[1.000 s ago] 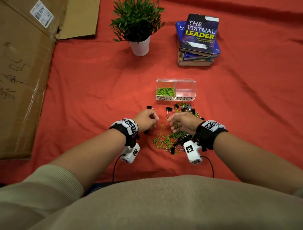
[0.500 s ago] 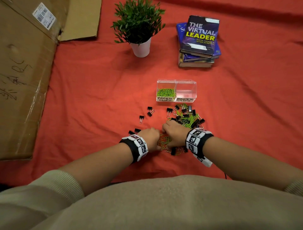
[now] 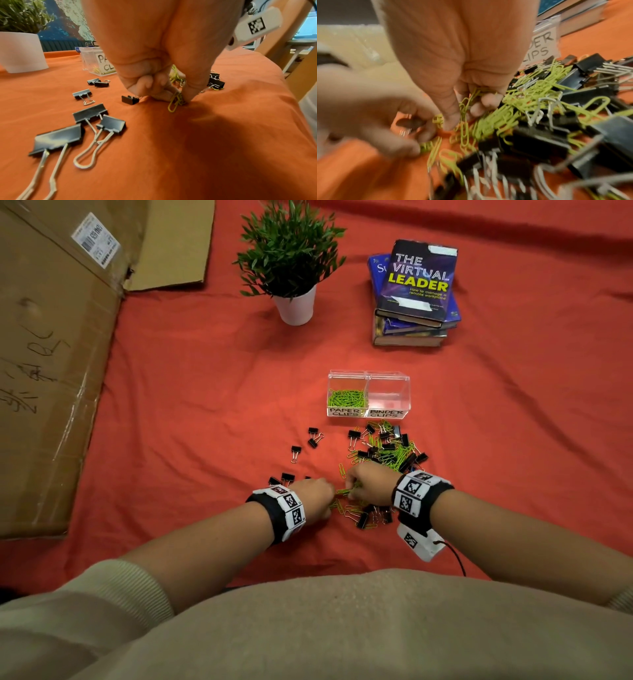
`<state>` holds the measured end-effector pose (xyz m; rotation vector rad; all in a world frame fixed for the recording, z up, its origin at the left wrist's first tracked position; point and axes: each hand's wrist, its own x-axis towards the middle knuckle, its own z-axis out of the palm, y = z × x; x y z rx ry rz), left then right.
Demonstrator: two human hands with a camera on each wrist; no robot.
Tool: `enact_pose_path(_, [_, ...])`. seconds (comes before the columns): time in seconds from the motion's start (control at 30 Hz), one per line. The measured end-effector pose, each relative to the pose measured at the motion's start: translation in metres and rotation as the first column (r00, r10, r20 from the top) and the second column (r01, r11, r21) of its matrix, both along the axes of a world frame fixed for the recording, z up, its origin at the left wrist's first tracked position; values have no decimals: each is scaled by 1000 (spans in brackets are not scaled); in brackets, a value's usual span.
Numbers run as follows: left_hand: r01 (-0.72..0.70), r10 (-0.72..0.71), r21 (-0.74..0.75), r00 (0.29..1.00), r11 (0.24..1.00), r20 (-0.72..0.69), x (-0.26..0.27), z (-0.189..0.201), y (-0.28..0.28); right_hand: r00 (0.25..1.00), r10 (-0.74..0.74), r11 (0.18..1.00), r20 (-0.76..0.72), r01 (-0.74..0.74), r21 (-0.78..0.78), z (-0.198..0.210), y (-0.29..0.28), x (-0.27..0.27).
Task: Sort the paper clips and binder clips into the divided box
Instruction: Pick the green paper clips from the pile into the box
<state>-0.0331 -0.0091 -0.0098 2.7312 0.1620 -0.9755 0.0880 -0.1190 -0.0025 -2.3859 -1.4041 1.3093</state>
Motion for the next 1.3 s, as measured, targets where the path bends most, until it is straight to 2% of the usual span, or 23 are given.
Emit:
enact_pose_path(0.2, [-44, 43, -95, 999, 995, -12, -1, 1, 3, 956, -191, 979, -222, 201, 27, 41, 18, 48])
enact_pose_path(0.33, [-84, 81, -173, 996, 981, -23, 0, 3, 8, 892, -379, 900, -246, 417, 125, 69, 39, 80])
enact_pose_path(0.4, [-102, 99, -205, 995, 973, -23, 0, 5, 10, 872, -445, 858, -207, 481, 180, 74, 58, 96])
enact_pose_path(0.47, [-134, 133, -244, 991, 960, -23, 0, 7, 13, 885, -459, 860, -78, 464, 212, 68, 80, 108])
enact_pose_path(0.57, [-223, 234, -298, 972, 928, 2, 1, 11, 20, 892, -404, 910, 202, 370, 186, 51, 106, 110])
enact_pose_path(0.67, [-341, 374, -358, 927, 869, 24, 8, 17, 29, 905, -295, 953, 306, 257, 159, 36, 116, 99])
enact_pose_path(0.77, [-389, 451, -398, 890, 831, 71, 26, 26, 42, 925, -250, 960, 287, 199, 196, 31, 112, 97])
enact_pose_path(0.83, [-403, 485, -403, 866, 822, 123, 43, 33, 53, 927, -301, 934, 223, 240, 264, 33, 104, 100])
enact_pose_path(0.93, [-404, 505, -390, 839, 828, 203, 76, 45, 68, 892, -430, 846, 137, 345, 406, 38, 84, 101])
enact_pose_path(1.0, [-394, 496, -362, 831, 845, 251, 101, 50, 75, 881, -461, 816, 100, 377, 438, 39, 66, 95])
enact_pose_path(1.1, [-359, 443, -302, 850, 883, 286, 133, 54, 80, 940, -335, 890, 70, 291, 351, 36, 36, 74])
enact_pose_path(1.2, [-317, 370, -224, 890, 922, 266, 153, 52, 78, 996, -46, 988, 82, 33, 153, 28, 10, 49])
enact_pose_path(1.3, [-255, 297, -180, 917, 950, 267, 158, 48, 74, 984, 115, 990, 138, -125, 62, 18, -4, 34])
